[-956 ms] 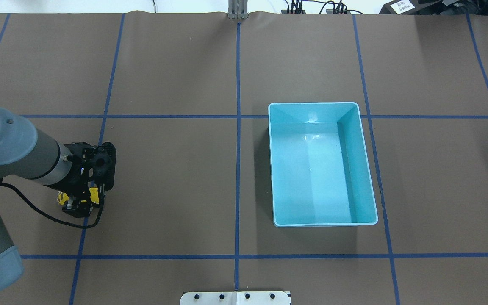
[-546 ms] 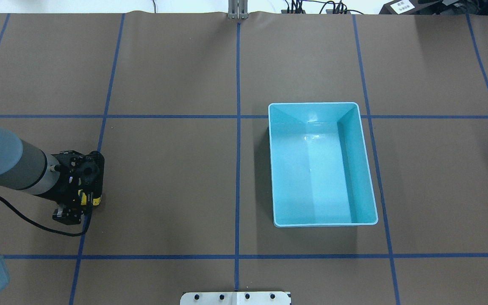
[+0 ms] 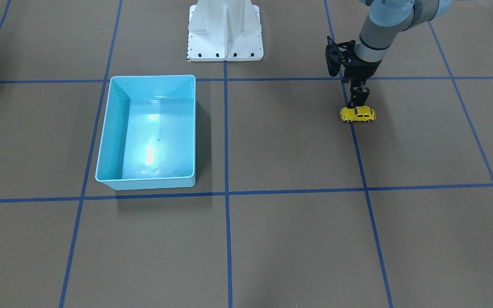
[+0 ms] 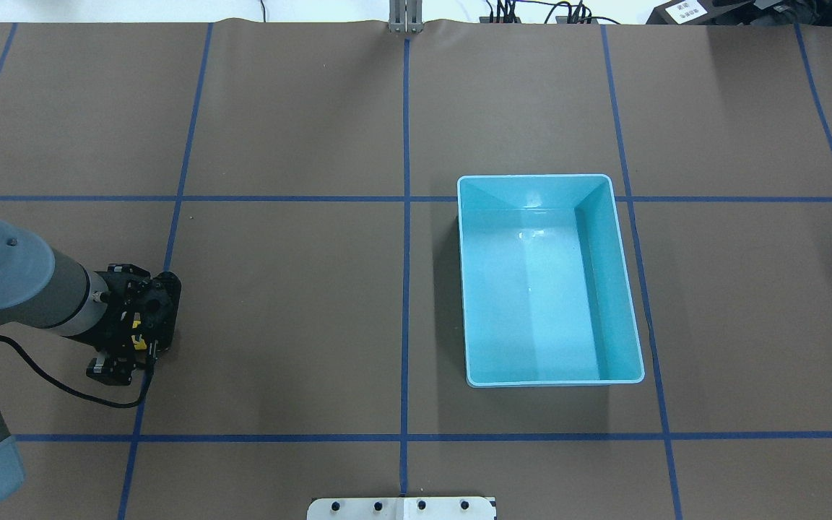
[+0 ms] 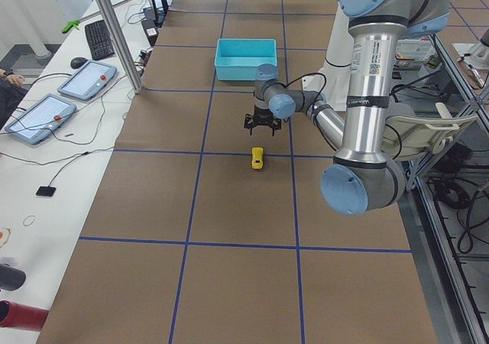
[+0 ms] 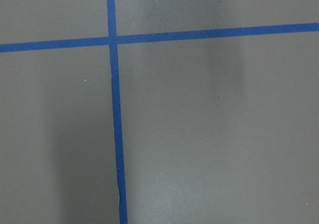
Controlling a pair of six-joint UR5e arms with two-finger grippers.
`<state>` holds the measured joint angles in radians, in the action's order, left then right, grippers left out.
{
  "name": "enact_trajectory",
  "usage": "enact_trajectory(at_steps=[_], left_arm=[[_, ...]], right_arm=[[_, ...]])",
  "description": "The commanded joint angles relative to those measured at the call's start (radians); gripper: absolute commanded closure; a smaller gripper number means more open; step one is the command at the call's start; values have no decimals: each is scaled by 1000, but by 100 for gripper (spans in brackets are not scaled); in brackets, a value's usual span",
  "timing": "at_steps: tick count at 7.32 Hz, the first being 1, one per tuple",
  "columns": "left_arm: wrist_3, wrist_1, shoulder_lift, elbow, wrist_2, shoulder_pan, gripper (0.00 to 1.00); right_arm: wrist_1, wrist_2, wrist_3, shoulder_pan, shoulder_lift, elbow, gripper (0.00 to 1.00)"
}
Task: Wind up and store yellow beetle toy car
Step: 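Pull the car backward toward the robot with the left gripper to wind it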
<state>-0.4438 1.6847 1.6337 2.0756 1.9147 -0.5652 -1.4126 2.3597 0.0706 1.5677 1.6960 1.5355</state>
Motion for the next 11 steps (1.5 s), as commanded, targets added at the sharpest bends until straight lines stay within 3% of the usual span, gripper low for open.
enact_trajectory(at_steps=[1, 11], left_arm=[[-4, 4, 0, -40, -20, 5, 0], [7, 167, 12, -206, -8, 5, 0]], right_arm=[[1, 4, 0, 0, 1, 0, 0], [1, 12, 3, 0, 2, 12, 0]])
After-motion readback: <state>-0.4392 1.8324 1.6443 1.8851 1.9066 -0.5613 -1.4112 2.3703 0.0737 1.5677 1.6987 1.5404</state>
